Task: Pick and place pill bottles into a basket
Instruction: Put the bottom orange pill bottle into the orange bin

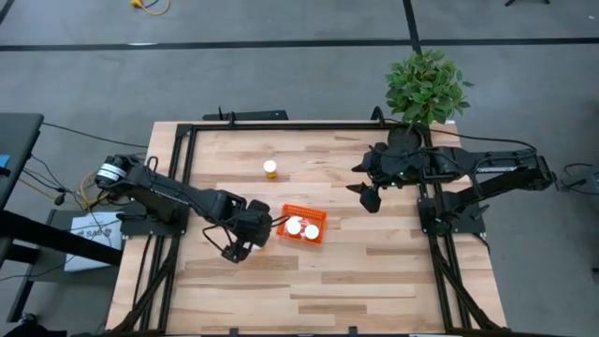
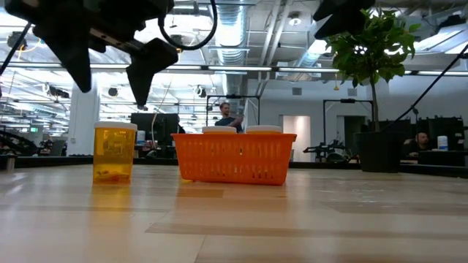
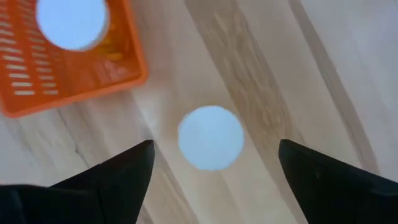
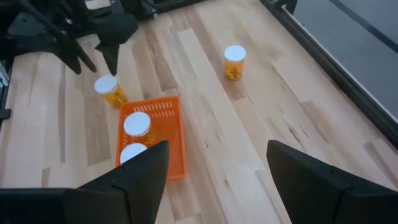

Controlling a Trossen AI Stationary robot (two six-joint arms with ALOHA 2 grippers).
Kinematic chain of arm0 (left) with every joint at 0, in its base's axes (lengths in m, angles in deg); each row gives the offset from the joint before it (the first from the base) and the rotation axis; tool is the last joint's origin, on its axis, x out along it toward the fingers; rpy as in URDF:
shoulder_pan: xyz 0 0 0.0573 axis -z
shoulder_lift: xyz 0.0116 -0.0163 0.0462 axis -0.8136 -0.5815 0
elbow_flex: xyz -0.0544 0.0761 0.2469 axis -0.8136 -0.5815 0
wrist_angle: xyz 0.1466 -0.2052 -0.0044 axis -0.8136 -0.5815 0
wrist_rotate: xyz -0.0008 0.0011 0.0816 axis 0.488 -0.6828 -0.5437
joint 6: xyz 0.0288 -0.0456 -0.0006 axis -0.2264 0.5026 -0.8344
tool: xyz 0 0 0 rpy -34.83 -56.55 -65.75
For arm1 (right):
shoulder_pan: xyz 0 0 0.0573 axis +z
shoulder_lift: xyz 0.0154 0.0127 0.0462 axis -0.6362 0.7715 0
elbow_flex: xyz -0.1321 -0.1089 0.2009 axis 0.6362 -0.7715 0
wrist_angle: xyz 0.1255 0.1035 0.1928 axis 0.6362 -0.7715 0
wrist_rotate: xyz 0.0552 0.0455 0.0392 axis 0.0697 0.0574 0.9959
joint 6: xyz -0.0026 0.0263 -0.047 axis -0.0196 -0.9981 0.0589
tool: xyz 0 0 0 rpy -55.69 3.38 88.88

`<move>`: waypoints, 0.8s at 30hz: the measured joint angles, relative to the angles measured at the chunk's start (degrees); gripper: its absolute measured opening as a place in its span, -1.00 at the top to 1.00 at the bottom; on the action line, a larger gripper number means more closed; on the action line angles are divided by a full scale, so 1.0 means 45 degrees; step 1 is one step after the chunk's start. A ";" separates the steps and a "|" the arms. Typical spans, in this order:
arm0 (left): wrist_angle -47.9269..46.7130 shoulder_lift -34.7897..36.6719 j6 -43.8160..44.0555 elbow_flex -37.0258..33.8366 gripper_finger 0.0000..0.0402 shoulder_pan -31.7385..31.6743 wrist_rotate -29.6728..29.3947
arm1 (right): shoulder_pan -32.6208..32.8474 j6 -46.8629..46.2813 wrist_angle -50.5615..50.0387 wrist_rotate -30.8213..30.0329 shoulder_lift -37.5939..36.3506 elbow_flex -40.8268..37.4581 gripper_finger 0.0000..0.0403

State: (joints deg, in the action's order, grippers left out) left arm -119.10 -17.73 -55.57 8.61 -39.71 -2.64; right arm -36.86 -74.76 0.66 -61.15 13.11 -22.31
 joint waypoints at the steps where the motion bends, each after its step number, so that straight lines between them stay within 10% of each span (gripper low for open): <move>1: 0.0037 -0.0048 -0.0011 0.0003 -0.67 0.0037 -0.0005 | 0.0000 0.0000 -0.0041 0.0000 0.0000 0.0000 -0.32; 24: 0.0129 -0.0715 0.0058 -0.0007 -0.67 0.0497 -0.0910 | 0.0000 0.0005 -0.0239 0.0000 0.0000 -0.0005 -0.32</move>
State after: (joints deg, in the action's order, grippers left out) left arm -118.52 -20.95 -55.31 8.58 -37.48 -6.74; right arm -36.86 -74.74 -0.42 -61.15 13.11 -22.33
